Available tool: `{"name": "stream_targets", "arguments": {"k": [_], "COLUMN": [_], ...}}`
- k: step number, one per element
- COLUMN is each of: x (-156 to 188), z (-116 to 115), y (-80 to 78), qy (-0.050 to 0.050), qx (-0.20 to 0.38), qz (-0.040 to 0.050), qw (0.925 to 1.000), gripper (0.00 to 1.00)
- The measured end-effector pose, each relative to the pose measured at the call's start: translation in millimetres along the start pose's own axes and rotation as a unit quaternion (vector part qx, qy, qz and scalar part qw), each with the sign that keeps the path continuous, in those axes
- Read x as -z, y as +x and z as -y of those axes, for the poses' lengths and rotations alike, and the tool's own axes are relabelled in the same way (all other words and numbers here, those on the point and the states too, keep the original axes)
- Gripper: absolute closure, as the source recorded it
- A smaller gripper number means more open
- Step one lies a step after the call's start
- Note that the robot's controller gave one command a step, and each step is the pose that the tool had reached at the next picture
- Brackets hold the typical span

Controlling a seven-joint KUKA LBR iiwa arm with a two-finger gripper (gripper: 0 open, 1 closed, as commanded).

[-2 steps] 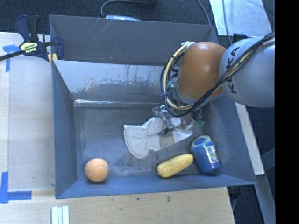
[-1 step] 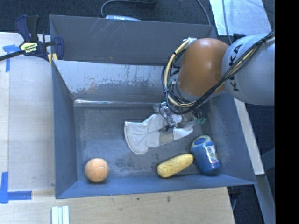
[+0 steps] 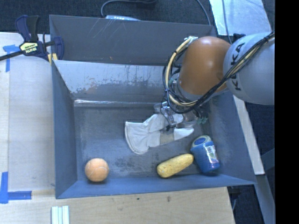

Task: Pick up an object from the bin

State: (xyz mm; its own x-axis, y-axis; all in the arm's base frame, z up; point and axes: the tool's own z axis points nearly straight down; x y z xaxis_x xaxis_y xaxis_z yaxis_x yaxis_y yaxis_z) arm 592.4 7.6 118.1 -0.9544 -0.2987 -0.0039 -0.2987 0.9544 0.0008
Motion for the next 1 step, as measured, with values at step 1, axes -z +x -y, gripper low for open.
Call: {"name": "stream_targets", "arguments": {"k": [1], "x": [20.3], "z": [-0.6], "y": [1.7], "qy": [-0.001], "qx": [0.000], "qz": [-0.0031], "qw": [1.0000], "gripper": [1.00]}}
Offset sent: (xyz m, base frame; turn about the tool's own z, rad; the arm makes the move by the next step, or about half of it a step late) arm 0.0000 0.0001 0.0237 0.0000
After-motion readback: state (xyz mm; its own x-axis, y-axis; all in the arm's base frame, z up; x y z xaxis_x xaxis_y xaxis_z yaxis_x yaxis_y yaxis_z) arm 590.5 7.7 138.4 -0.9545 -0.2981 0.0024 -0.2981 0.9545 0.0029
